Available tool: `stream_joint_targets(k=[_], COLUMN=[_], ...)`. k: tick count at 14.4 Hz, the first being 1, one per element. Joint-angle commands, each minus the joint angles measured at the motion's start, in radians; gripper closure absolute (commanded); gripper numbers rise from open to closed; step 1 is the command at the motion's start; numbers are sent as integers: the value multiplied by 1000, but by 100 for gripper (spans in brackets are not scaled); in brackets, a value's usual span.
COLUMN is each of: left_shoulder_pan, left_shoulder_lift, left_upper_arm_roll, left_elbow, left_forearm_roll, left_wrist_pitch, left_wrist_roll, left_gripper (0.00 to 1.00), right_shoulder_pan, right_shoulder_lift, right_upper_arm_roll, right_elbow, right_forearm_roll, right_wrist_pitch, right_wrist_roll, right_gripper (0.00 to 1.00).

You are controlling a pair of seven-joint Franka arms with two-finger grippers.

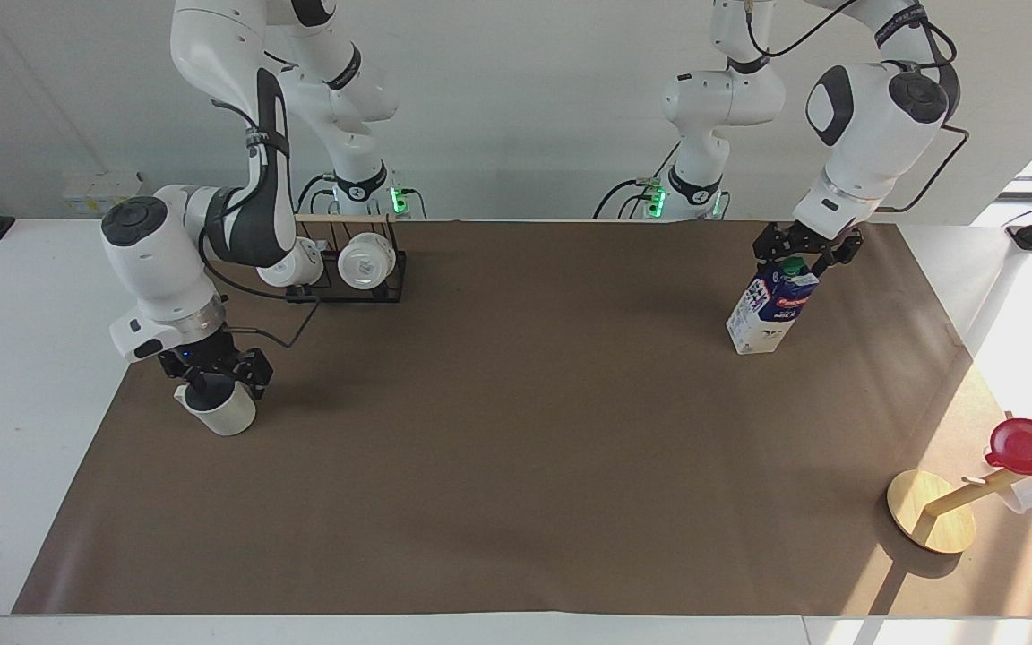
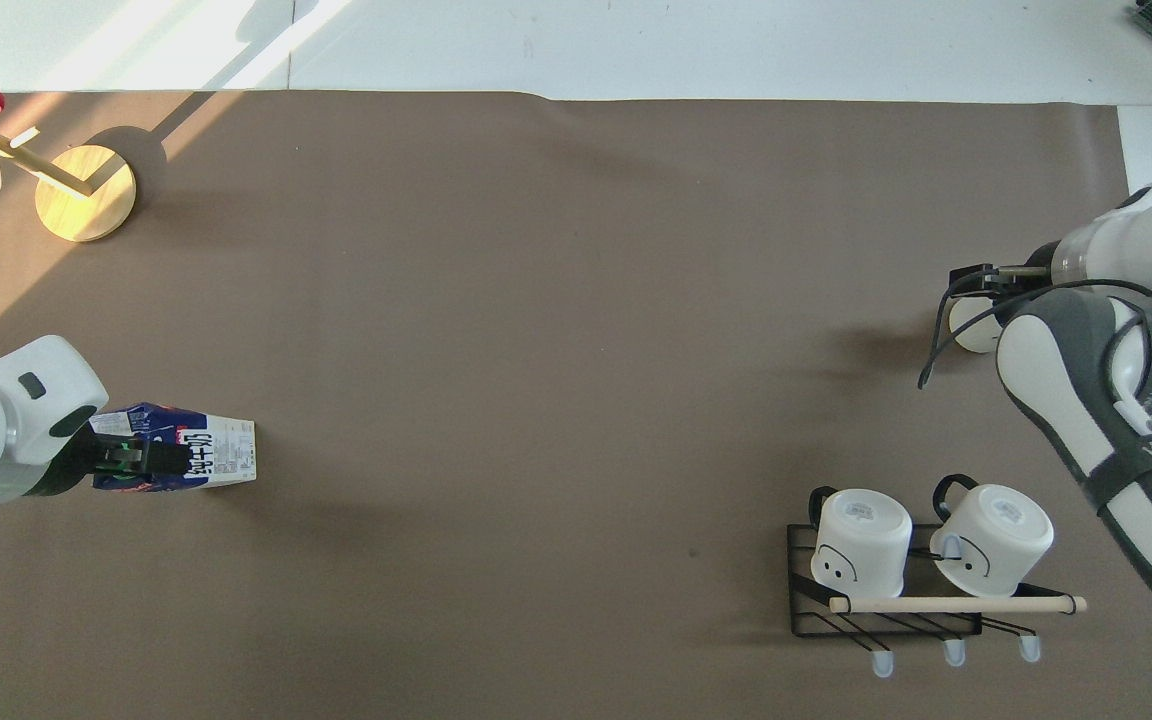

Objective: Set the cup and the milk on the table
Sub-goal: 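Grasp the milk carton with the left gripper while the right gripper grasps the mug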

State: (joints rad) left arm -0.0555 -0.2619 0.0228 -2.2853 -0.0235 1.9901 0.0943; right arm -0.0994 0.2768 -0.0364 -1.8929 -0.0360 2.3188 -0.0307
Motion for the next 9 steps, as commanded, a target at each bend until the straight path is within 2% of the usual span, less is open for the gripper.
stream_joint_targets(k=[1,3,4,6,8,9], left_shoulder_pan=[14,14,13,9,6,8], left_shoulder_lift=[-34,-30,-27,-22,-19,-16], left_upper_arm_roll=[-7,-7,-7,-7,-7,-7], left_elbow=[-43,-40,-36,-28,-23,-16], left_forearm_roll=[13,13,13,13,13,13], left_wrist_pitch=[41,39,38,38,33,29], left_wrist_roll=[4,2,-1,-10,-24,-25], left_gripper=[0,0,1,11,23,27], right_shoulder_pan=[-11,-11,-13,-14,-14,-17], right_shoulder_lift=[1,-4,-2,-2,-5,-5], right_upper_arm_roll=[7,7,7,7,7,7], right_elbow=[-26,-37,-41,-46,-48,-48], right_forearm_roll=[5,5,5,5,5,7], right_wrist_pitch=[33,34,37,37,36,30], right_wrist_roll=[-22,-17,-18,-23,-17,-14], right_gripper=[2,15,26,67,100,100])
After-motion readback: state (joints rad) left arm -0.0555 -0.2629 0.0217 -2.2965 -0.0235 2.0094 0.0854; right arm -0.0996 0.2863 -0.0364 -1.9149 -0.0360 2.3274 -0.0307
